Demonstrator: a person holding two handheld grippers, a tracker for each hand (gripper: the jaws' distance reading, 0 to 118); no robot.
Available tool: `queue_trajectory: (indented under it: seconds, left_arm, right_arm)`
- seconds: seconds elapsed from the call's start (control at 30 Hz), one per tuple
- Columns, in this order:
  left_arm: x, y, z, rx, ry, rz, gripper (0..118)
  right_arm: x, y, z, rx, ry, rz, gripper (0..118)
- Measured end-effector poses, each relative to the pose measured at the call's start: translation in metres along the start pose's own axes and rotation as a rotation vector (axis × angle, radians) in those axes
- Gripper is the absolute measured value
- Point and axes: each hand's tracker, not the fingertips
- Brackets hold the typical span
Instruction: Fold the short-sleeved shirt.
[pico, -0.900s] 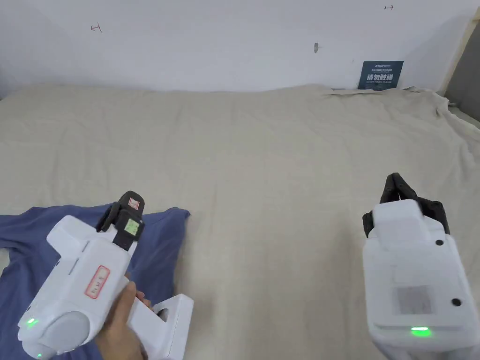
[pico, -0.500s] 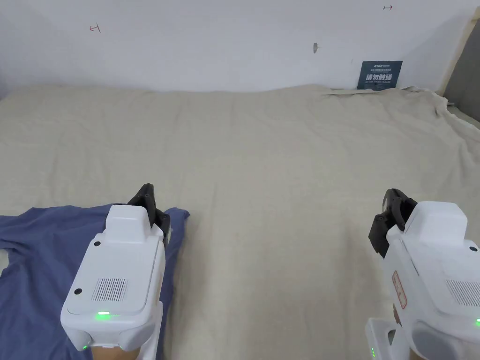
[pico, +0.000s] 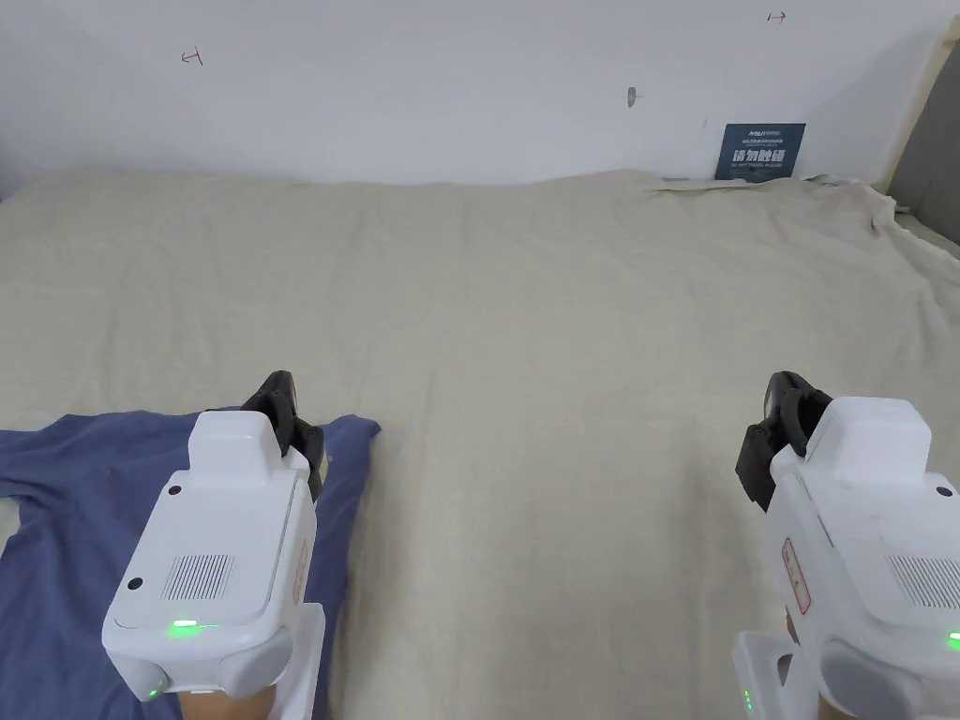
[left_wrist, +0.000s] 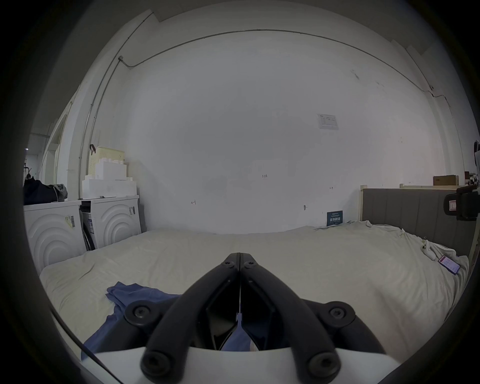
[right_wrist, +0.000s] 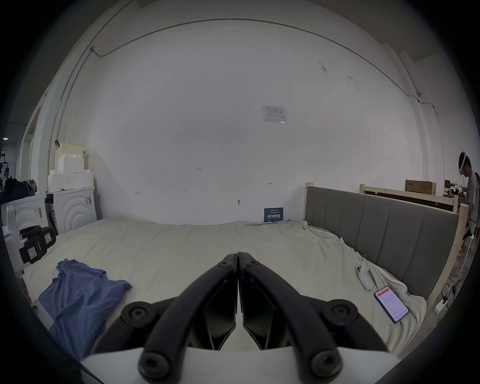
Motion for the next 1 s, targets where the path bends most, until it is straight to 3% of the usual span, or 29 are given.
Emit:
queue_trajectory:
  seconds: [1.0]
  left_arm:
    - [-0.005, 0.0079, 0.001, 0.024, 0.003, -0.026, 0]
  right_arm:
    - [-0.0049, 0.0076, -0.0035, 0.015, 0.005, 0.016, 0]
